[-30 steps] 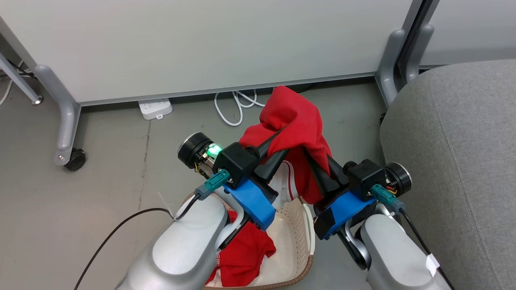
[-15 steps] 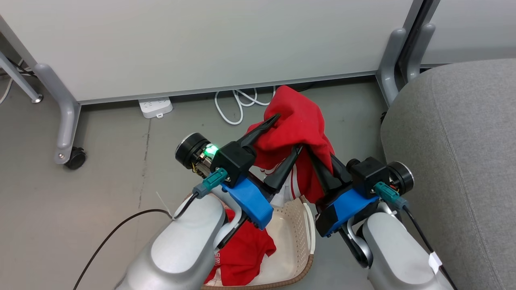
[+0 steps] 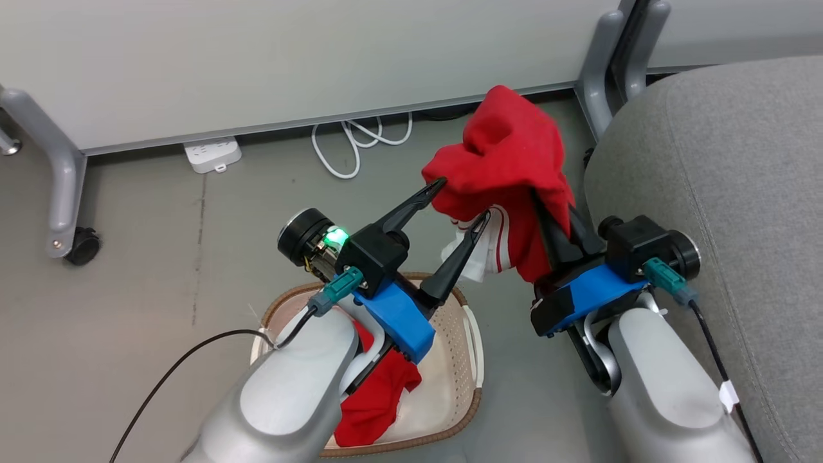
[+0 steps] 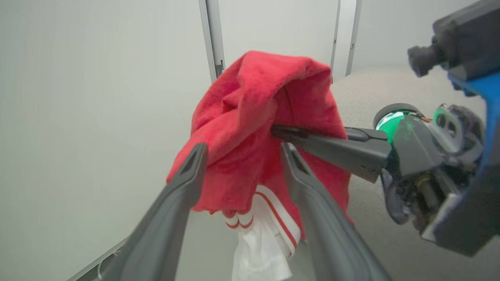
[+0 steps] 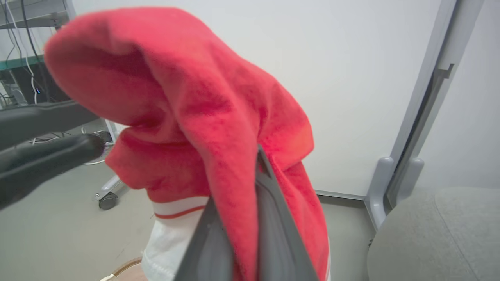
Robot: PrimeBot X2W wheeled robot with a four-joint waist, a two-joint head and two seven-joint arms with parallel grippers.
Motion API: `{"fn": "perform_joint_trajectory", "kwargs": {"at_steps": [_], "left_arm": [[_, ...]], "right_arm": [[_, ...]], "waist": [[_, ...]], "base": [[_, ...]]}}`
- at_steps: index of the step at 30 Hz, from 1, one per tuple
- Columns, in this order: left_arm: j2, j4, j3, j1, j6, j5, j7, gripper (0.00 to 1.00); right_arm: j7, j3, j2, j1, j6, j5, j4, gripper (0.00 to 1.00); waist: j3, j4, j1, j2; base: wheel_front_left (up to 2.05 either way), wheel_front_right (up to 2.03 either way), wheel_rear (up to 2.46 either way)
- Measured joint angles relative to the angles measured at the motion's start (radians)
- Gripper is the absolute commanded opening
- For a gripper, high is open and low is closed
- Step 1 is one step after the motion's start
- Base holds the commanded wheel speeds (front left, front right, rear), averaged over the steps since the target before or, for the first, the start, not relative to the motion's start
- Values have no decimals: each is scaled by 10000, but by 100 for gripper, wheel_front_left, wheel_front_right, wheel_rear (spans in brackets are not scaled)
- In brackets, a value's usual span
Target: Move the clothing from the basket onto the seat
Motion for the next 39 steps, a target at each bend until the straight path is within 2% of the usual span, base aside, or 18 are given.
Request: {"fn": "perform_joint_trajectory", "kwargs": {"at_steps": [12, 23, 33, 39], "left_arm": [[77, -54, -556, -185, 0, 75, 0, 100], [186, -40, -1202, -287, 0, 15, 0, 100], [245, 92, -1728, -358, 0, -180, 0, 100], [251, 102, -1824, -362, 0, -226, 0, 100]], "right_arm": [[2, -1887, -10, 25, 0, -491, -859, 0], [2, -3323, -10, 841, 0, -476, -1616, 0], [4, -3854, -12, 1357, 0, -130, -1854, 0], [4, -3848, -10, 1488, 0, -31, -1887, 0]], "waist": [[655, -1315, 0, 0], [1029, -2702, -1, 0], [1282, -3744, -1, 0], [1313, -3991, -1, 0]], "base": [[0, 0, 0], [0, 0, 0], [0, 0, 0], [0, 0, 0]]}}
